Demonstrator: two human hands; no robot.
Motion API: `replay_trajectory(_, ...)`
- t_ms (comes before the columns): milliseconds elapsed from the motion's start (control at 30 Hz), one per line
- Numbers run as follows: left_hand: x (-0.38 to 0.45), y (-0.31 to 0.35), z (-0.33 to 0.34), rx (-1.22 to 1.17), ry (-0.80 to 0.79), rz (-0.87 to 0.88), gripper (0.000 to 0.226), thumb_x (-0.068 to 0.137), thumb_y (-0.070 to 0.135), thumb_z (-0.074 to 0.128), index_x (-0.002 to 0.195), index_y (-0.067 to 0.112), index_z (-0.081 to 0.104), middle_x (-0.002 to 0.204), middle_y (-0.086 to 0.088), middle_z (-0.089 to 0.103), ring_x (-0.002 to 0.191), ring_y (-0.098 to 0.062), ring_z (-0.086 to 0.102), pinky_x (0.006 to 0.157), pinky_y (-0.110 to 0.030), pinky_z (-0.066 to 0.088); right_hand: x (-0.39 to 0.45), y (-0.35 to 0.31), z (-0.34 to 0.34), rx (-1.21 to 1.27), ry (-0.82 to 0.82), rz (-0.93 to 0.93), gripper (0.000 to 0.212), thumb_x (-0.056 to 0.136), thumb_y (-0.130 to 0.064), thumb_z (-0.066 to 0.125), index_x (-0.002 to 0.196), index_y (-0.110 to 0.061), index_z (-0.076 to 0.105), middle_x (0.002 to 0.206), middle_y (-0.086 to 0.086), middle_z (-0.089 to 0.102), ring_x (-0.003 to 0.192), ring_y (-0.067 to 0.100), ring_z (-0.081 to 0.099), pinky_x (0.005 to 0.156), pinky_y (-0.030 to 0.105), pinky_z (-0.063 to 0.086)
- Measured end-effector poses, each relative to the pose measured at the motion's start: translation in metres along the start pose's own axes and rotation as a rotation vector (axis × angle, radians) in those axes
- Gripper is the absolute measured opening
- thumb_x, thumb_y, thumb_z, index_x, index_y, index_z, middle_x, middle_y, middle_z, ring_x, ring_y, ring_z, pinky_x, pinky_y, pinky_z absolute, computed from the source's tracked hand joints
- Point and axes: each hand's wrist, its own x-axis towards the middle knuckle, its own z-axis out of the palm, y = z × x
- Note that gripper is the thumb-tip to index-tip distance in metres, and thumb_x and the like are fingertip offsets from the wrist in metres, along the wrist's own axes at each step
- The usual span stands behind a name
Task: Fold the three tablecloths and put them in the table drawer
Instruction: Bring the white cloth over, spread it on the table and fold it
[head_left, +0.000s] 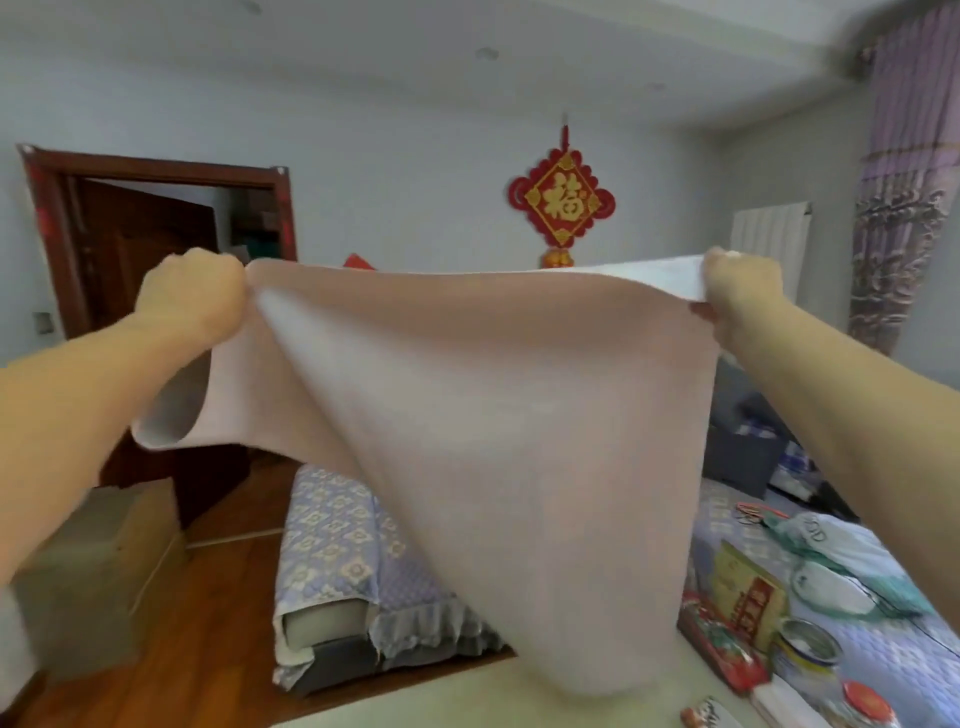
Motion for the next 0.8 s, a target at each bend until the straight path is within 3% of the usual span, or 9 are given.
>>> replay_trajectory(133,-0.050,-0.041,0.019,-0.034,-0.301,0.011,0.017,0.092,0.027,0.057,0.091,0.014,0.069,0.081,-0.007,0.055,0.074,-0.032,0.056,0.069,-0.039,0.052,-0.007,-0.044,0.071,-0.067,-0.189,-0.168,0.037,0.099,-0.023,0.053,0.132,-0.005,0.056,0.127,-0.004,0.060,0.103,0.010,0.066,0.083,0.027,0.060)
replay_trajectory(233,-0.096,-0.031,0.031,-0.211,-0.368,-0.054,0.023,0.095,0.032,0.054,0.078,0.019,0.061,0.089,-0.009,0.062,0.079,-0.033,0.056,0.069,-0.035,0.046,-0.017,-0.075,0.129,-0.125,-0.354,-0.235,0.038,0.092,-0.011,0.063,0.128,-0.002,0.057,0.126,0.016,0.063,0.108,0.028,0.065,0.088,0.035,0.054)
replay_trajectory(333,-0.128,-0.013,0.024,-0.475,-0.394,-0.191,0.031,0.101,0.026,0.054,0.073,0.015,0.054,0.095,-0.014,0.064,0.081,-0.029,0.058,0.067,-0.033,0.040,-0.027,-0.077,0.161,-0.086,-0.612,-0.166,0.039,0.087,-0.025,0.057,0.124,-0.015,0.062,0.120,0.006,0.061,0.106,0.025,0.062,0.090,0.039,0.057)
replay_trajectory(467,-0.175,0.029,-0.017,-0.704,-0.576,-0.216,0.021,0.099,0.033,0.062,0.103,0.013,0.068,0.104,-0.003,0.067,0.081,-0.012,0.064,0.059,-0.021,0.043,-0.047,-0.043,0.155,-0.161,-0.761,-0.141,0.011,0.100,-0.022,0.051,0.105,-0.016,0.059,0.119,0.008,0.056,0.126,0.031,0.053,0.092,0.047,0.054)
replay_trajectory(533,-0.200,0.075,-0.039,-0.887,-0.740,-0.191,0.019,0.098,0.030,0.066,0.094,0.012,0.070,0.096,-0.002,0.070,0.069,-0.007,0.067,0.057,-0.018,0.048,-0.045,-0.019,0.140,-0.167,-0.771,-0.086,0.015,0.103,-0.021,0.050,0.113,-0.013,0.057,0.126,0.012,0.056,0.124,0.031,0.053,0.094,0.049,0.054)
replay_trajectory(633,-0.227,0.149,-0.058,-1.003,-0.876,-0.172,0.023,0.097,0.026,0.070,0.084,0.014,0.055,0.085,-0.014,0.057,0.066,-0.020,0.061,0.063,-0.023,0.050,-0.043,0.017,0.118,-0.209,-0.858,-0.023,0.017,0.103,-0.026,0.050,0.114,-0.015,0.057,0.120,0.006,0.057,0.122,0.027,0.054,0.094,0.049,0.054)
replay_trajectory(700,-0.236,0.189,-0.064,-1.022,-0.852,-0.251,0.018,0.096,0.028,0.071,0.101,0.021,0.056,0.093,-0.010,0.057,0.073,-0.022,0.061,0.068,-0.025,0.049,-0.044,0.031,0.105,-0.275,-0.969,-0.034,0.024,0.101,-0.027,0.051,0.123,-0.018,0.058,0.131,0.003,0.059,0.130,0.025,0.052,0.097,0.046,0.051)
replay_trajectory(767,-0.242,0.219,-0.062,-1.157,-0.815,-0.425,0.048,0.097,0.027,0.069,0.141,0.021,0.049,0.115,-0.003,0.064,0.094,-0.020,0.067,0.072,-0.025,0.051,-0.055,0.035,0.088,-0.393,-1.217,-0.037,0.043,0.100,-0.035,0.054,0.140,-0.019,0.051,0.145,0.000,0.052,0.138,0.023,0.045,0.109,0.048,0.041)
replay_trajectory(800,-0.244,0.231,-0.058,-1.247,-0.782,-0.513,0.060,0.099,0.024,0.067,0.152,0.016,0.041,0.128,-0.005,0.063,0.108,-0.023,0.065,0.082,-0.028,0.053,-0.063,0.035,0.079,-0.447,-1.355,0.000,0.062,0.099,-0.046,0.055,0.152,-0.020,0.036,0.155,0.002,0.042,0.144,0.025,0.037,0.114,0.053,0.035)
